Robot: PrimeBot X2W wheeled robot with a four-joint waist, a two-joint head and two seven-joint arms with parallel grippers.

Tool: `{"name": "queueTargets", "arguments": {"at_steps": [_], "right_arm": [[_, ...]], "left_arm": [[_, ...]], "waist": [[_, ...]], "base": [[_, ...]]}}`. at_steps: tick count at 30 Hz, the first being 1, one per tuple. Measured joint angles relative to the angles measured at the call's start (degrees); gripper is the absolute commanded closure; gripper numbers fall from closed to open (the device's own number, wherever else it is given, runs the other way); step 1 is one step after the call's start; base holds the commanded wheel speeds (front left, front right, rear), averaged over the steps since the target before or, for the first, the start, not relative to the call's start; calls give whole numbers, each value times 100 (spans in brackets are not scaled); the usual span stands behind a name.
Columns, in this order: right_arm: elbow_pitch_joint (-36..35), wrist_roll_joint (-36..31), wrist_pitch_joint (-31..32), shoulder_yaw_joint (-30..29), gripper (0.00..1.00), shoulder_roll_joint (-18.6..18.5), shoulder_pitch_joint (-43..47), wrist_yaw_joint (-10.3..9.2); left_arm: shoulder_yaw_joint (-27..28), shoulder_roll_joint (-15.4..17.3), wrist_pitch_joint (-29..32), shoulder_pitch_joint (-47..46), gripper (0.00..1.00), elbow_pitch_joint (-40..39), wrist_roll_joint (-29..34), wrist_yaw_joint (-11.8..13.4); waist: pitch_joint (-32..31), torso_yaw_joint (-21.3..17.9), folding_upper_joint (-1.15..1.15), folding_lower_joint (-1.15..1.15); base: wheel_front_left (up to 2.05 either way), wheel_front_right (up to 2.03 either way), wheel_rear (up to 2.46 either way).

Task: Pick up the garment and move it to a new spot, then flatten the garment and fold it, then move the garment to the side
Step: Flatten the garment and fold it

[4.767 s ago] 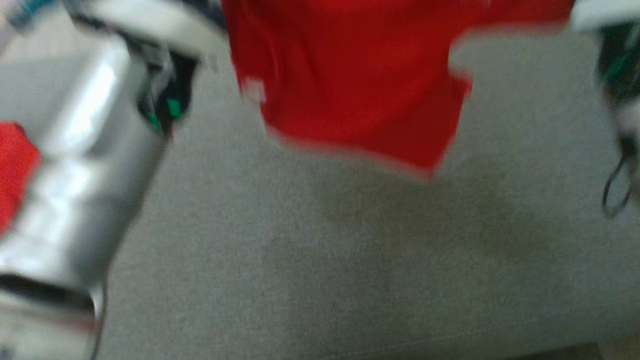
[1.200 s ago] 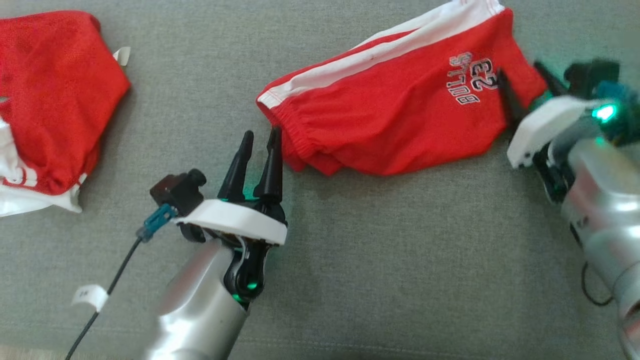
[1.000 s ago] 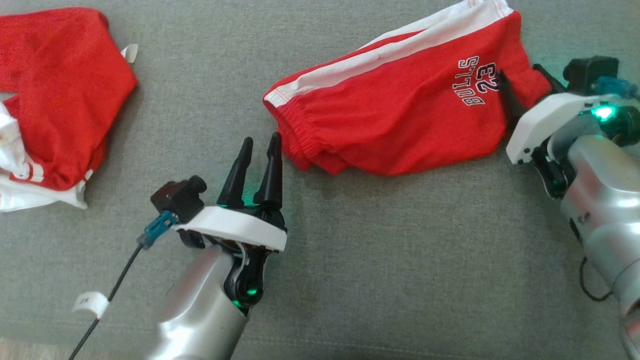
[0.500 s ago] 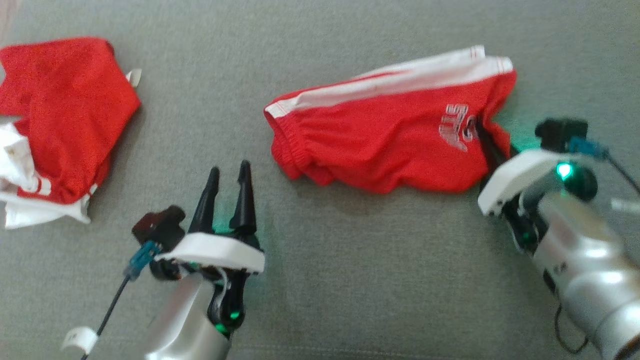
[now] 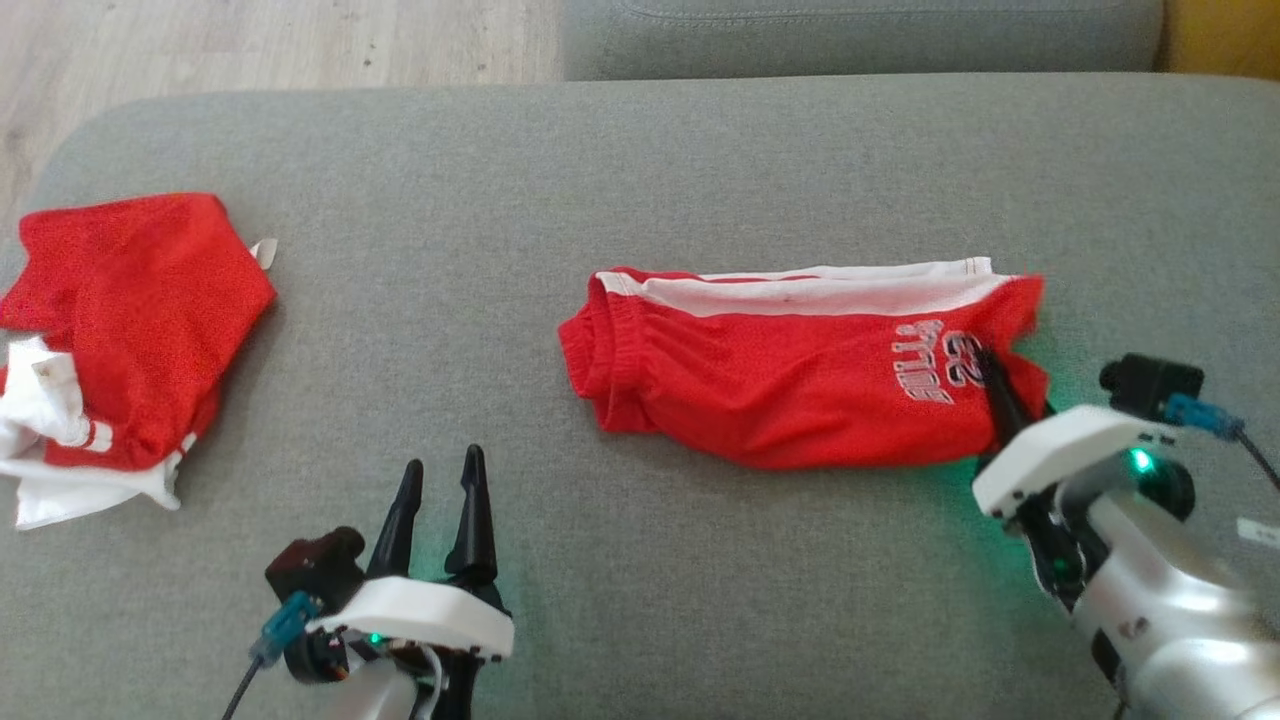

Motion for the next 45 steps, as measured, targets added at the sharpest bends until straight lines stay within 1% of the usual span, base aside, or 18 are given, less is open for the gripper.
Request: {"name": "queueTargets", "arguments": {"at_steps": [3, 5, 10, 14, 16, 17, 18, 21, 24, 27, 29, 33, 35, 38, 41, 43, 44, 45], "right_arm": [[-349, -341, -5, -159, 100, 25, -49, 0], [-611, -524, -5, -193, 100, 157, -119, 0], [-1224, -888, -5, 275, 100, 611, -287, 0], [-1206, -893, -5, 762, 100, 992, -298, 0], [-981, -783, 11, 928, 100, 1128, -304, 0], [-891, -730, 11, 973, 60, 1166, -305, 0], [-853, -678, 10, 1023, 0, 1182, -308, 0], [-903, -459, 2, 1146, 0, 1226, -356, 0], [-1121, -398, -3, 1194, 0, 1261, -363, 0], [-1345, -471, -5, 871, 0, 1244, -334, 0], [-1411, -676, -5, 355, 0, 1196, -267, 0], [-1329, -1289, -7, -801, 0, 834, 107, 0], [-1296, -1677, -7, -1300, 0, 720, 375, 0], [-1282, -2261, -7, -1956, 0, 742, 721, 0], [-1359, -2833, -7, -2547, 0, 872, 1007, 0], [-1448, -3160, -7, -2843, 0, 991, 1216, 0], [-1448, -3160, -7, -2843, 0, 991, 1216, 0], [-1511, -3440, -7, -3074, 0, 1104, 1440, 0]], "left_arm": [[-29, 2, 0, 3, 0, 3, -2, 0], [-78, 2, 0, 6, 0, 33, -10, -8], [-223, 3, 0, 12, 0, 151, -12, -8], [-368, 7, 0, 16, 0, 178, -86, -7], [-469, 9, 0, 15, 0, 193, -110, -7], [-500, 9, 0, 15, 0, 212, -110, -4], [-528, 8, 0, 14, 0, 236, -108, 10], [-548, 16, 0, 13, 0, 248, -65, 82], [-493, 18, 0, 8, 0, 207, 112, 203], [-389, 15, 1, 8, 0, 134, 308, 326], [-234, 15, 1, 9, 0, 71, 466, 427], [3, 15, 0, 13, 0, -80, 779, 592], [113, 13, 0, 20, 0, -120, 913, 655], [244, 12, 0, 59, 0, -223, 1184, 715], [320, 14, 0, 210, 0, -271, 1475, 814], [365, 13, 0, 364, 0, -291, 1616, 831], [365, 13, 0, 364, 0, -291, 1616, 831], [453, 15, 0, 518, 0, -301, 1755, 897]], "waist": [[-5, 44, 0, 1], [-8, 93, 0, 1], [-17, 300, 0, 1], [-23, 513, 0, 1], [-7, 620, 0, 1], [3, 671, 0, 1], [14, 719, 0, 1], [40, 775, 0, 1], [15, 681, 0, 1], [-32, 523, 0, 1], [-71, 395, 0, 1], [-136, 123, 0, 2], [-176, -7, 0, 1], [-250, -179, 0, 1], [-355, -314, 0, 1], [-428, -392, 0, 1], [-428, -392, 0, 1], [-492, -460, 0, 1]], "base": [[0, 0, 0], [0, 0, 0], [0, 0, 0], [0, 0, 0], [0, 0, 0], [0, 0, 0], [0, 0, 0], [0, 0, 0], [0, 0, 0], [0, 0, 0], [0, 0, 0], [0, 0, 0], [0, 0, 0], [0, 0, 0], [0, 0, 0], [0, 0, 0], [0, 0, 0], [0, 0, 0]]}}
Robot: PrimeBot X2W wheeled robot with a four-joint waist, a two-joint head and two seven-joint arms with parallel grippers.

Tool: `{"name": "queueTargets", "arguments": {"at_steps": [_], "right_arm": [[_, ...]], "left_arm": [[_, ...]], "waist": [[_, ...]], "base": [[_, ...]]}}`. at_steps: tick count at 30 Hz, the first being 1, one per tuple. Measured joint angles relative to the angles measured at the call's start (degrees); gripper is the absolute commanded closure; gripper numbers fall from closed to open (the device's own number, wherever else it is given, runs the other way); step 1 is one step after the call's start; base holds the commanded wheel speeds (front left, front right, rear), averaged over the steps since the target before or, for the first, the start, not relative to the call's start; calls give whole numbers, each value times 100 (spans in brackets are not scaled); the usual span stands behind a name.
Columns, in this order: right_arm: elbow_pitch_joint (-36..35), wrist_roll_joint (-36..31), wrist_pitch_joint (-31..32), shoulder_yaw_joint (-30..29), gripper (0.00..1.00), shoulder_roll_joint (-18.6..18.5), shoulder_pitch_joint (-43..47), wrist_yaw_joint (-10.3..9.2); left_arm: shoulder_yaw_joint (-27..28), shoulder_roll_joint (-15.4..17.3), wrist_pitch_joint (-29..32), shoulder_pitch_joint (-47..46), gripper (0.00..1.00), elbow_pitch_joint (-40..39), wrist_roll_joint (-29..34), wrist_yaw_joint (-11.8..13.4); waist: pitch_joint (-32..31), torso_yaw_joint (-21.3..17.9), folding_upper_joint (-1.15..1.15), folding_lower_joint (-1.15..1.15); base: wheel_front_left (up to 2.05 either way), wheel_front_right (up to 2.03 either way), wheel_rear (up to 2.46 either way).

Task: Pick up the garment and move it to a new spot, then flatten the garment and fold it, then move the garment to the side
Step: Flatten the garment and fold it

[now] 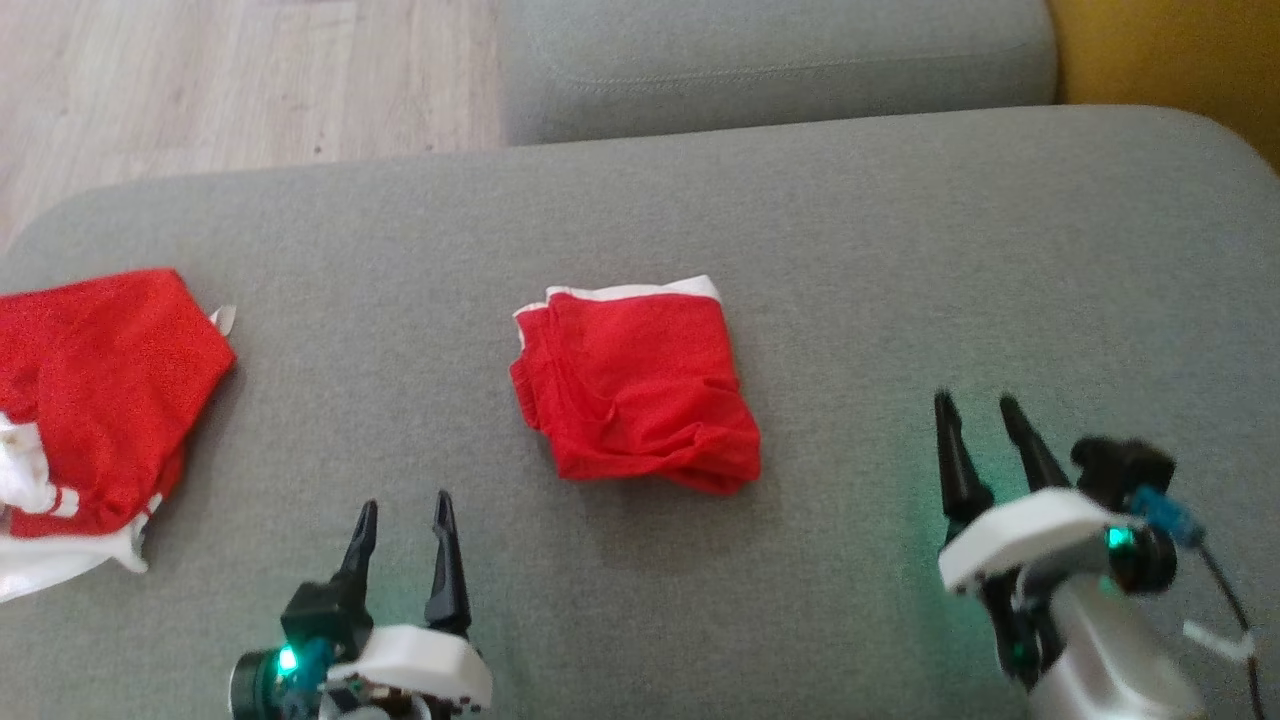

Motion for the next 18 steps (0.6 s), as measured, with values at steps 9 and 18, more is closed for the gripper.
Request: {"name": "queueTargets", "arguments": {"at_steps": [9, 18], "right_arm": [[-82, -564, 0, -347, 0, 203, 673, 0], [-110, -402, 0, -83, 19, 249, 638, 0]], "left_arm": [[207, 3, 0, 477, 0, -169, 151, 115], [122, 4, 0, 489, 0, -191, 46, 60]], "waist": [[-163, -166, 0, 0], [-85, -57, 0, 0]], "base": [[0, 0, 0], [0, 0, 0]]}}
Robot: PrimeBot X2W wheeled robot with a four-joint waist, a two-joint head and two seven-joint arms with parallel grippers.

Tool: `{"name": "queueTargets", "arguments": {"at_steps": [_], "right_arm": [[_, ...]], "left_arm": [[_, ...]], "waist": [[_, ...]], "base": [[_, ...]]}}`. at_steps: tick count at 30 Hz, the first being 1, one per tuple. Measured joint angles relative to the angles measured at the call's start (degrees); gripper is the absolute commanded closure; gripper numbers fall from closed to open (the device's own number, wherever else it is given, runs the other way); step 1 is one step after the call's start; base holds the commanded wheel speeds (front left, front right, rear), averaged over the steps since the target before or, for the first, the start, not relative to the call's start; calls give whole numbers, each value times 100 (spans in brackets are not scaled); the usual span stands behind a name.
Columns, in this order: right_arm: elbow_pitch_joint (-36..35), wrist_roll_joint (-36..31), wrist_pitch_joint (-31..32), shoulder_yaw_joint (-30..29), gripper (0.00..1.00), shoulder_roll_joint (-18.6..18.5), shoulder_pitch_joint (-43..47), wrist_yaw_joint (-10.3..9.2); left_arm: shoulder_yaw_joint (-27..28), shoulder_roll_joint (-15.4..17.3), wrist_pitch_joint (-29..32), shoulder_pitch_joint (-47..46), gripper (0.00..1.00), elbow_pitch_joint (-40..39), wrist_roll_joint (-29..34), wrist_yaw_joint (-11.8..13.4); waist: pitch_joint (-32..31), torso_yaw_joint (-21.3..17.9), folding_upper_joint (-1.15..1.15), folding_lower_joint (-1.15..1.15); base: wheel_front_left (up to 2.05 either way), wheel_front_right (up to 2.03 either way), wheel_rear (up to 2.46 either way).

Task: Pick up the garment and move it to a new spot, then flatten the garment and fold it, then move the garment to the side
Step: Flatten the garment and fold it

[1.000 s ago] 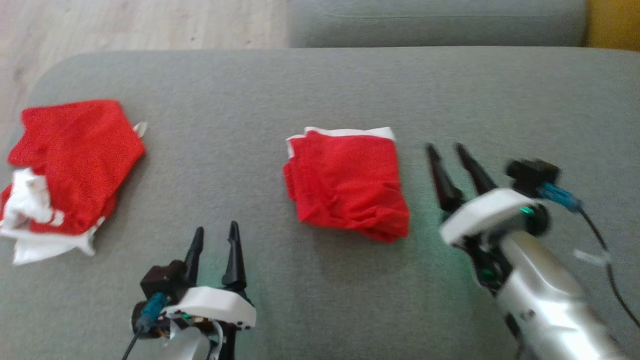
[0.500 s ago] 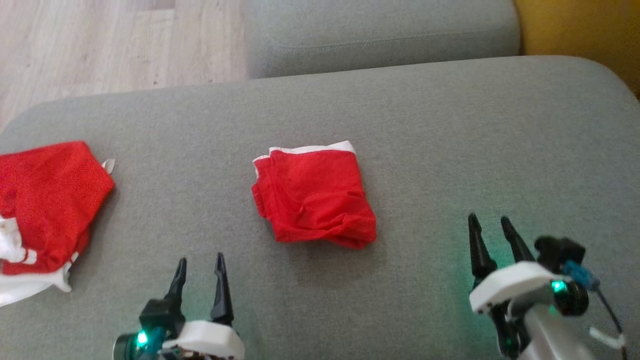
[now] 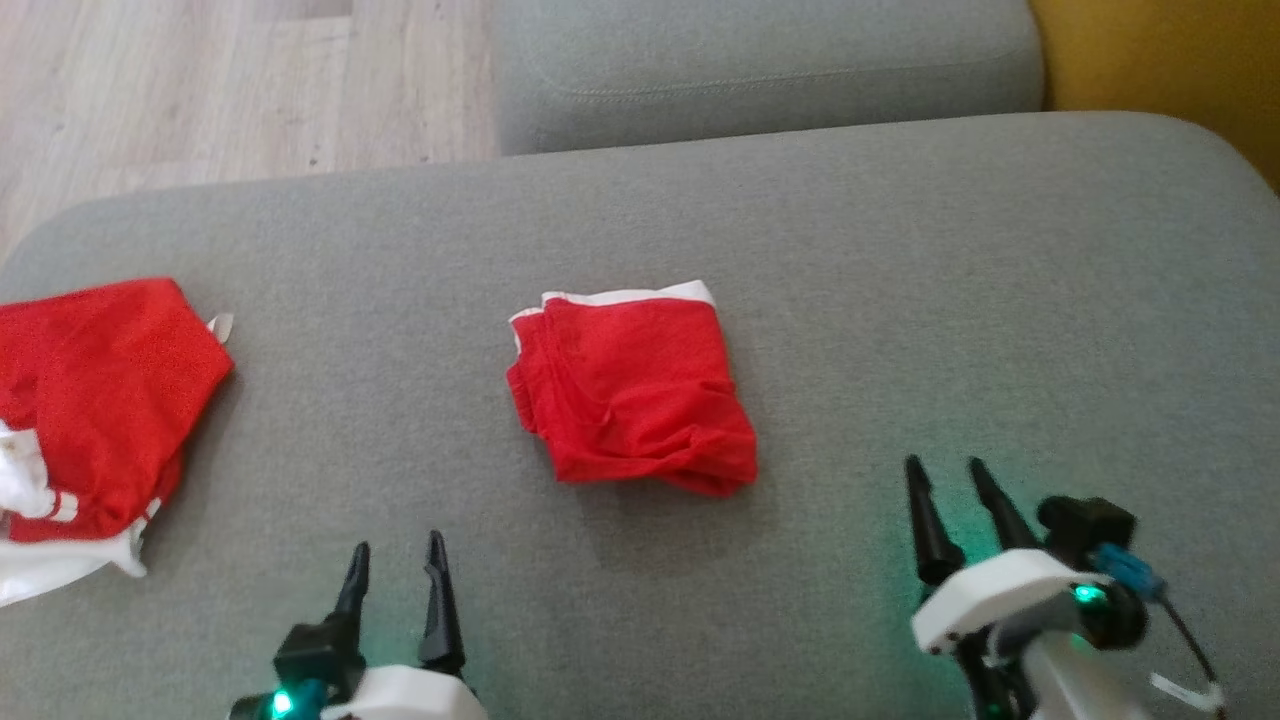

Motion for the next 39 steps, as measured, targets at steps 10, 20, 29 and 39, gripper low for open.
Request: {"name": "queueTargets", "arguments": {"at_steps": [10, 20, 29, 39], "right_arm": [[4, 676, 0, 1390, 100, -2, -1147, 0], [396, 981, 0, 2149, 100, -34, -1517, 0], [-69, 1165, 0, 3512, 100, -45, -1512, 0], [-527, 1434, 0, 3600, 100, -51, -1495, 0]], "left_arm": [[-593, 9, 0, -241, 0, 0, 3, -108], [-1274, 13, 0, -514, 0, -105, -233, -101], [-1225, 18, 0, -573, 0, -181, -265, -21], [-1124, 14, 0, -665, 0, -331, -263, 5]], "waist": [[258, 535, 0, 1], [598, 1437, 0, 1], [864, 1633, 0, 1], [725, 1217, 0, 1]], "base": [[0, 0, 0], [0, 0, 0], [0, 0, 0], [0, 0, 0]]}}
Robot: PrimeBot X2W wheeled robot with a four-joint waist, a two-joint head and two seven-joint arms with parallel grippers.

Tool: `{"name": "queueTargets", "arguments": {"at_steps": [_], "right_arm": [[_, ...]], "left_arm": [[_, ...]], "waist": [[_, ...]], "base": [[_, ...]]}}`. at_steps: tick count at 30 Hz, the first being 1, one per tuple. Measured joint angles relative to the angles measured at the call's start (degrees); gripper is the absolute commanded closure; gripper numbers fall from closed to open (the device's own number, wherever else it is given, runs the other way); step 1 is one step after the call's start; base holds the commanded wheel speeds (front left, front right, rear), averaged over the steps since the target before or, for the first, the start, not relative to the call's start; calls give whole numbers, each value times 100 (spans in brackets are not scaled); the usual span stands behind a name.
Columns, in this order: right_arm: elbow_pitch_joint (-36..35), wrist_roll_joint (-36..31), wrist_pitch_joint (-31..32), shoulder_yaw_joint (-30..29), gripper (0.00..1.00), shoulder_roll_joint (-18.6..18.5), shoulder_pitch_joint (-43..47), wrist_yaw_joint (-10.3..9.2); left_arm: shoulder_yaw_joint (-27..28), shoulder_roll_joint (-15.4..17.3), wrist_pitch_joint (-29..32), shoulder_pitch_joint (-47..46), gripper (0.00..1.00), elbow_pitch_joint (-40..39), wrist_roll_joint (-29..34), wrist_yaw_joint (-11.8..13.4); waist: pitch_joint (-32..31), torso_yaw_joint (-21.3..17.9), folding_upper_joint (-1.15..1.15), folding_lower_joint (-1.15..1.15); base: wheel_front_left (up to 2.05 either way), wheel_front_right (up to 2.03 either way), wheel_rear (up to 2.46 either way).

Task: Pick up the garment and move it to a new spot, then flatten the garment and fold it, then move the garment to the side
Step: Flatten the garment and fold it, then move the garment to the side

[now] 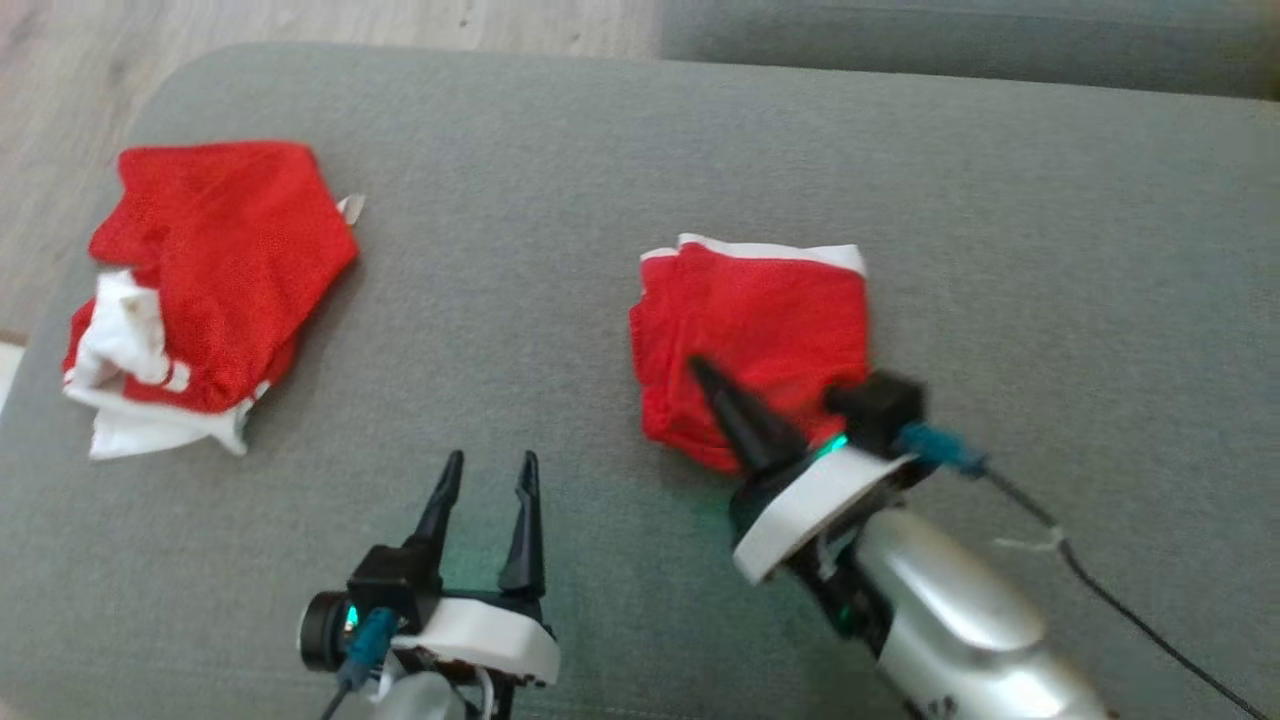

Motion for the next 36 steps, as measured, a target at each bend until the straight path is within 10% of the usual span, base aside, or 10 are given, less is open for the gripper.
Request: {"name": "queueTargets", "arguments": {"at_steps": [8, 9, 10, 22, 36], "right_arm": [[-322, -452, -16, -1646, 100, -4, 390, 0], [-260, -595, -16, -1855, 69, -4, 503, 0], [-180, -720, -16, -2071, 1, -3, 605, 0], [-74, -2394, -16, -4042, 0, 26, 1626, 0], [-94, -2087, -16, -3605, 0, 77, 1942, 0]], "left_arm": [[417, 1, 0, 15, 0, -7, 79, 7], [472, 1, 0, 24, 0, -4, 83, 8], [491, 2, 0, 31, 0, -1, 83, 7], [739, 1, 0, 350, 0, 208, 279, 102], [971, 4, 0, 606, 0, 266, 606, 112]], "waist": [[-257, -478, 0, 0], [-292, -540, 0, -1], [-324, -599, 0, -1], [-664, -1100, 0, -1], [-692, -1117, 0, -1]], "base": [[0, 0, 0], [0, 0, 0], [0, 0, 0], [0, 0, 0], [0, 0, 0]]}}
